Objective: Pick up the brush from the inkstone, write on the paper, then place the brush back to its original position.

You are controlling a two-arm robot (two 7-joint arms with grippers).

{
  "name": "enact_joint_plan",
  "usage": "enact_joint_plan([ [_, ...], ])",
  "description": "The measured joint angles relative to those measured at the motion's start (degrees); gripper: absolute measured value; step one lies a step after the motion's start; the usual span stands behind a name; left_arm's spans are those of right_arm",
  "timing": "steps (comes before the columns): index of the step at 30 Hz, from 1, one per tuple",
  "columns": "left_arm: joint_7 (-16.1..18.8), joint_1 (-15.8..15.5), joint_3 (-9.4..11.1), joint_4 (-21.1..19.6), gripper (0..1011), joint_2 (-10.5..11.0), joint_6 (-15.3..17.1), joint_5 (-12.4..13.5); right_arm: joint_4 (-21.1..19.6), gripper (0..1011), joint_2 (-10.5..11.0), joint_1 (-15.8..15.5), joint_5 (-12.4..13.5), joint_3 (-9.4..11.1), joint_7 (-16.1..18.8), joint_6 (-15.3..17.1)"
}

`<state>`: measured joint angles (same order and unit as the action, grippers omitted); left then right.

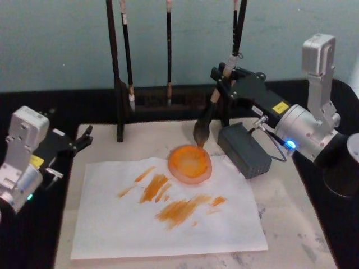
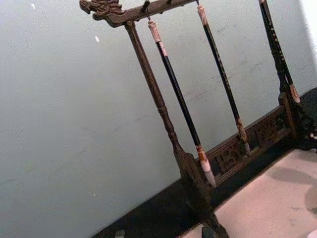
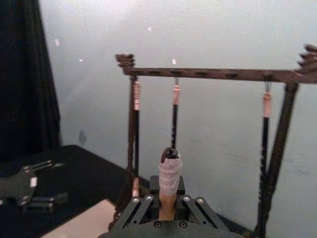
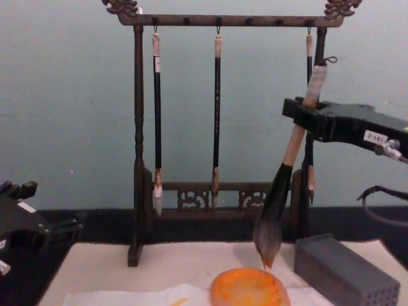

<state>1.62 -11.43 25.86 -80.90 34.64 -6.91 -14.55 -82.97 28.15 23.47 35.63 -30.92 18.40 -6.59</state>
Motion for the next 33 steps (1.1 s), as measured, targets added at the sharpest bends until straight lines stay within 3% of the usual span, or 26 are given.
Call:
enact_joint_plan([
  [12,0.00,0.00,0.00,0.00,1001,0.00,0.00,0.00,-5.92,174,2.91,-3.96,-2.35,0.75,2.72,-0.70],
  [24,0.00,0.00,0.00,0.00,1001,0.00,0.00,0.00,-11.03,174,5.96,-9.54,-2.24,2.74,5.67,-1.66],
  [33,0.00,0.00,0.01,0.00,1001,0.00,0.00,0.00,-13.85,174,7.72,-12.88,-0.76,4.29,8.58,-1.40],
])
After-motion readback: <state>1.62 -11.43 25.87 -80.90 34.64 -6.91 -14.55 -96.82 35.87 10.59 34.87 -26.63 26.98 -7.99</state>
